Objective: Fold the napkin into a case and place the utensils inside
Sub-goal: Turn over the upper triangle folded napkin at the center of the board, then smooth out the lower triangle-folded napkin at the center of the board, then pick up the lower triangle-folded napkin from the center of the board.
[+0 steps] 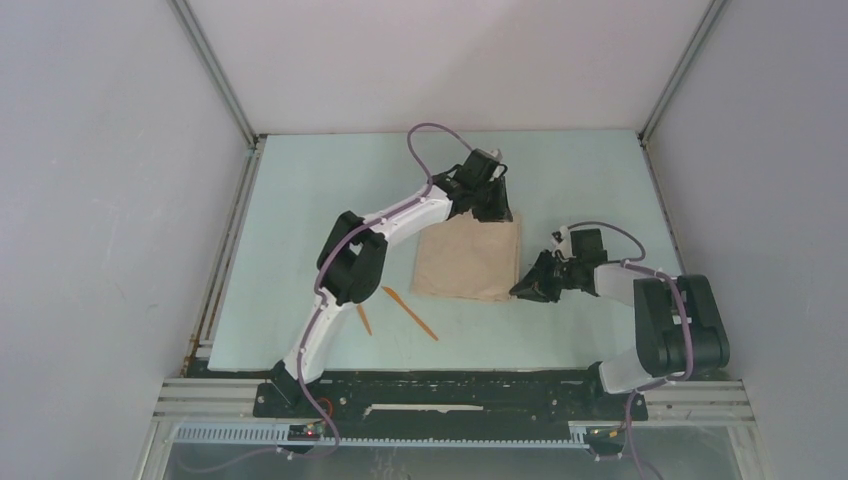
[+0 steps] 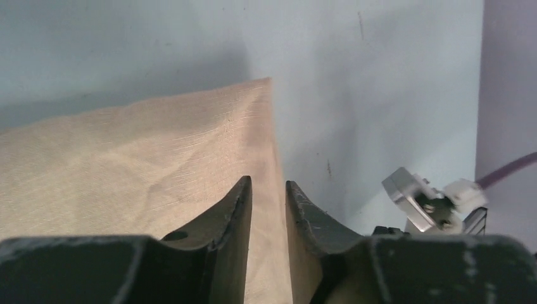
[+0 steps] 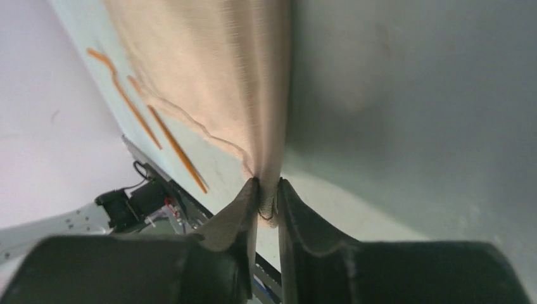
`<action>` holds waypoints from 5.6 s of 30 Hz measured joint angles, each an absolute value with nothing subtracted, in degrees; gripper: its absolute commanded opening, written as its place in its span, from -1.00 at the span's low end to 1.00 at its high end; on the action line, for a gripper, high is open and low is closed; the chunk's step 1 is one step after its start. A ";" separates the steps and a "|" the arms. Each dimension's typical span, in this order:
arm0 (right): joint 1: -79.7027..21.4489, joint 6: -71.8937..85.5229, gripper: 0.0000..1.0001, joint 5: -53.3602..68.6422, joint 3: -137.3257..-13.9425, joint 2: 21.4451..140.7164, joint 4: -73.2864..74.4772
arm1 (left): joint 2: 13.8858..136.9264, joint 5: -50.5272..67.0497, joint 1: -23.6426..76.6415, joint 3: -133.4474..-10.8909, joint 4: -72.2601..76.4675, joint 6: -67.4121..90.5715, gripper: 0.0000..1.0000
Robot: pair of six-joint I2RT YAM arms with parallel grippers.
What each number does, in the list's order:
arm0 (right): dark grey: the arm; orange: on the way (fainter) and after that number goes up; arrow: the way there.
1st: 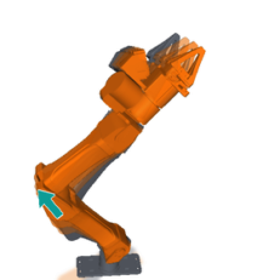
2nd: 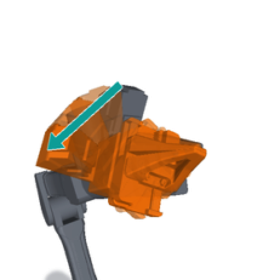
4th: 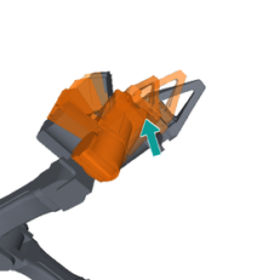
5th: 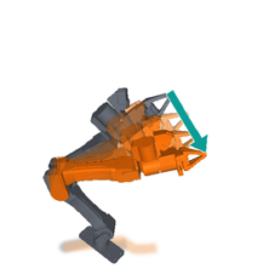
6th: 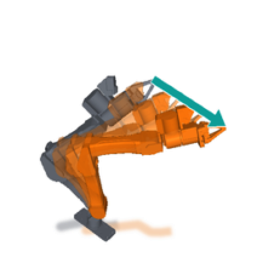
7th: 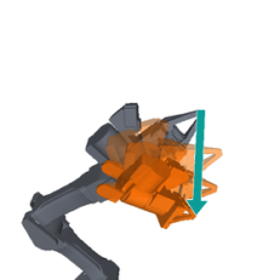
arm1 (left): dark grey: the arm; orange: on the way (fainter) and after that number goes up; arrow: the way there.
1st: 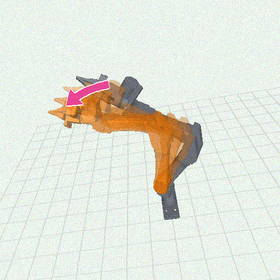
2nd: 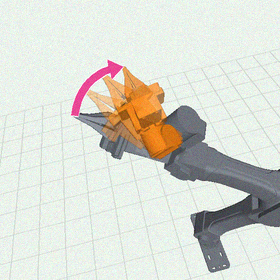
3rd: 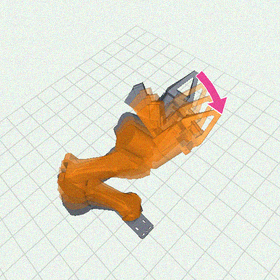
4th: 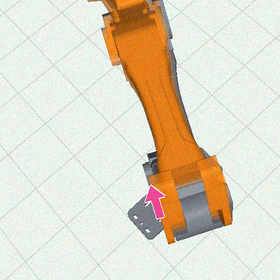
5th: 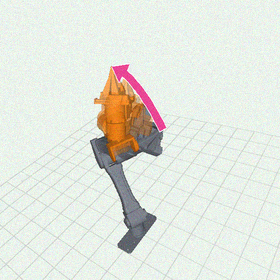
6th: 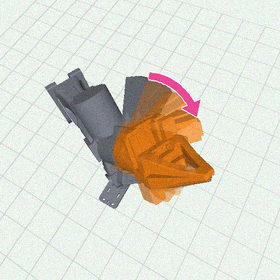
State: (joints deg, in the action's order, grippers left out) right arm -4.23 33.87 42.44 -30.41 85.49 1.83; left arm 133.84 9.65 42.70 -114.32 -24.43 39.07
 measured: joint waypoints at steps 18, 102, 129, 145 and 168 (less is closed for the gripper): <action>-8.80 28.29 0.10 27.92 -36.32 81.34 22.11 | 81.82 13.06 41.23 -70.91 -19.22 37.50 0.11; -4.10 23.46 0.02 22.57 -53.19 86.19 29.06 | 112.84 18.83 30.44 -75.90 -5.67 44.53 0.01; -5.82 19.38 0.37 18.94 -86.21 107.44 38.59 | 106.91 18.79 27.11 -75.68 -14.04 45.01 0.27; -45.80 23.77 0.54 4.29 -90.52 110.50 60.47 | 43.75 14.85 20.27 -46.15 -19.09 33.54 0.42; -48.34 27.66 0.23 1.54 -94.04 122.17 59.24 | 34.72 16.73 20.27 -38.13 -24.64 32.99 0.42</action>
State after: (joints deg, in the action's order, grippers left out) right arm -48.34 27.66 1.54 -94.04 122.17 59.24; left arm 34.72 16.73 20.27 -38.13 -24.64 32.99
